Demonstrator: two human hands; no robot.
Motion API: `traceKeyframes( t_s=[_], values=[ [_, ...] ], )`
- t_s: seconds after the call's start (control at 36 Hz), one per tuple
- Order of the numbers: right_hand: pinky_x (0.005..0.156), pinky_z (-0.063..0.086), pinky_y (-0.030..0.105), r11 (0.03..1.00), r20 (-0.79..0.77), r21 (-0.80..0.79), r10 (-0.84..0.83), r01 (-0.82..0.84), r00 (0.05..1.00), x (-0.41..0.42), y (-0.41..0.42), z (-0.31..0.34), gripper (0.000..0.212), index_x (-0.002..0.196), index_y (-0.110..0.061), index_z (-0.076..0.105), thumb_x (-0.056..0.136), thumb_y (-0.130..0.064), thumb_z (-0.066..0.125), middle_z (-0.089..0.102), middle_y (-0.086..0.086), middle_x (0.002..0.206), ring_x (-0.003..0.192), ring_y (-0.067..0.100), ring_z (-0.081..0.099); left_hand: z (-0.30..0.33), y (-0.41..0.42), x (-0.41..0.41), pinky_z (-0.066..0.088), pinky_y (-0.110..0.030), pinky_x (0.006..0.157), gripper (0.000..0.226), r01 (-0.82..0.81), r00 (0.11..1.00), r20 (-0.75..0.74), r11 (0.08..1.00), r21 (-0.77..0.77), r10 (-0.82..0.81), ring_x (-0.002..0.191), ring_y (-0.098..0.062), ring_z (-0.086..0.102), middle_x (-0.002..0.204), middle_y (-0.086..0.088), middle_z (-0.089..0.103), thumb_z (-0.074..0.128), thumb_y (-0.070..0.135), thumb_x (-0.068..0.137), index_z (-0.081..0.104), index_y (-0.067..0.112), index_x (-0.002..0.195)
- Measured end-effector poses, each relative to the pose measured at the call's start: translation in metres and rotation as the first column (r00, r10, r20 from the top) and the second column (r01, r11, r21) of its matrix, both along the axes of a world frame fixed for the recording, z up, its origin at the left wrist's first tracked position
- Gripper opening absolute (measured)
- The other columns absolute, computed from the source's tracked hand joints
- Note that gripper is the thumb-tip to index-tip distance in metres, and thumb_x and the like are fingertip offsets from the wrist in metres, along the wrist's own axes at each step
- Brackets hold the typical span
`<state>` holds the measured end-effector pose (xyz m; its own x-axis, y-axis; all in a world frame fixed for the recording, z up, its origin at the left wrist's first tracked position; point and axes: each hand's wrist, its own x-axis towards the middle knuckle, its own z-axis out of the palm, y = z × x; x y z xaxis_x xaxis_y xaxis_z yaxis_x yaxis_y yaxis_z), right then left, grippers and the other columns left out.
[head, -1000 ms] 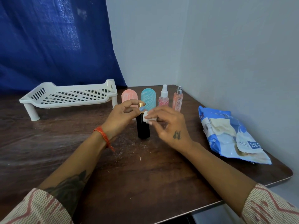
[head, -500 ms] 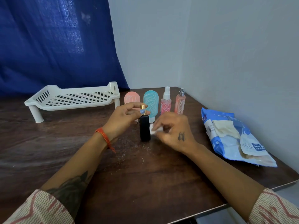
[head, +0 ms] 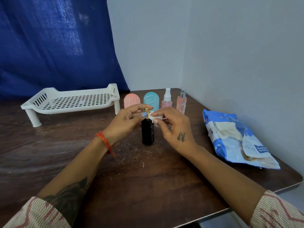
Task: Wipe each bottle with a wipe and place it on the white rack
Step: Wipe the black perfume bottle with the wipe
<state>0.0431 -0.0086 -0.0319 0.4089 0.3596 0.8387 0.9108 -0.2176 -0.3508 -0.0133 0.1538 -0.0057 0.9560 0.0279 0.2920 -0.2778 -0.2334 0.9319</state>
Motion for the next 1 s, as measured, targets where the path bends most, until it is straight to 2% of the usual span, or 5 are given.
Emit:
traceKeyframes(
  t_s=[0.14,0.36,0.72,0.92,1.0],
  values=[
    [0.070,0.054,0.024,0.995,-0.038,0.067,-0.073,0.075,0.997,0.003,0.000,-0.001,0.014,0.097,-0.010,0.070,0.083,-0.008,0.066,0.067,0.000,0.093,0.084,0.008,0.062,0.000,0.000,-0.001,0.051,-0.015,0.081,0.025,-0.007,1.000,0.026,0.999,0.034,0.007,0.105,-0.002,0.061,0.114,0.012,0.065,0.050,0.011,0.095,0.062,0.027,0.110],
    [0.082,0.047,0.014,1.000,0.128,0.028,-0.006,0.003,0.992,-0.008,0.001,-0.001,0.015,0.092,-0.002,0.070,0.077,-0.003,0.072,0.066,0.009,0.094,0.091,0.011,0.059,0.000,-0.002,-0.002,0.053,-0.020,0.085,0.024,-0.022,0.999,0.045,0.999,0.043,0.020,0.105,0.000,0.060,0.114,0.009,0.063,0.052,0.013,0.093,0.059,0.028,0.110],
    [0.069,0.054,0.020,0.995,0.016,0.050,-0.090,0.089,0.996,0.000,-0.001,-0.003,0.016,0.097,-0.008,0.070,0.082,-0.009,0.069,0.067,0.004,0.095,0.085,0.009,0.062,-0.002,-0.003,-0.001,0.052,-0.014,0.074,0.021,-0.075,0.997,0.025,0.996,-0.057,0.076,0.091,0.000,0.066,0.101,0.003,0.070,0.058,0.012,0.090,0.064,0.027,0.103],
    [0.085,0.046,0.013,1.000,0.139,-0.029,0.016,-0.012,0.990,-0.007,0.000,-0.001,0.013,0.093,-0.006,0.072,0.079,-0.005,0.071,0.069,0.006,0.094,0.092,0.008,0.060,-0.005,-0.004,0.001,0.052,-0.023,0.085,0.020,-0.105,0.994,0.012,0.991,-0.081,0.106,0.100,-0.007,0.065,0.103,0.004,0.071,0.058,0.014,0.090,0.065,0.025,0.105],
    [0.082,0.048,0.015,1.000,0.109,-0.023,0.001,0.002,0.994,-0.004,-0.001,-0.002,0.014,0.092,-0.006,0.072,0.078,-0.004,0.071,0.069,0.006,0.093,0.090,0.010,0.062,-0.004,-0.004,0.001,0.052,-0.017,0.078,0.020,-0.104,0.994,0.014,0.991,-0.079,0.106,0.094,-0.003,0.066,0.100,0.003,0.072,0.059,0.014,0.090,0.065,0.025,0.105]
  ],
)
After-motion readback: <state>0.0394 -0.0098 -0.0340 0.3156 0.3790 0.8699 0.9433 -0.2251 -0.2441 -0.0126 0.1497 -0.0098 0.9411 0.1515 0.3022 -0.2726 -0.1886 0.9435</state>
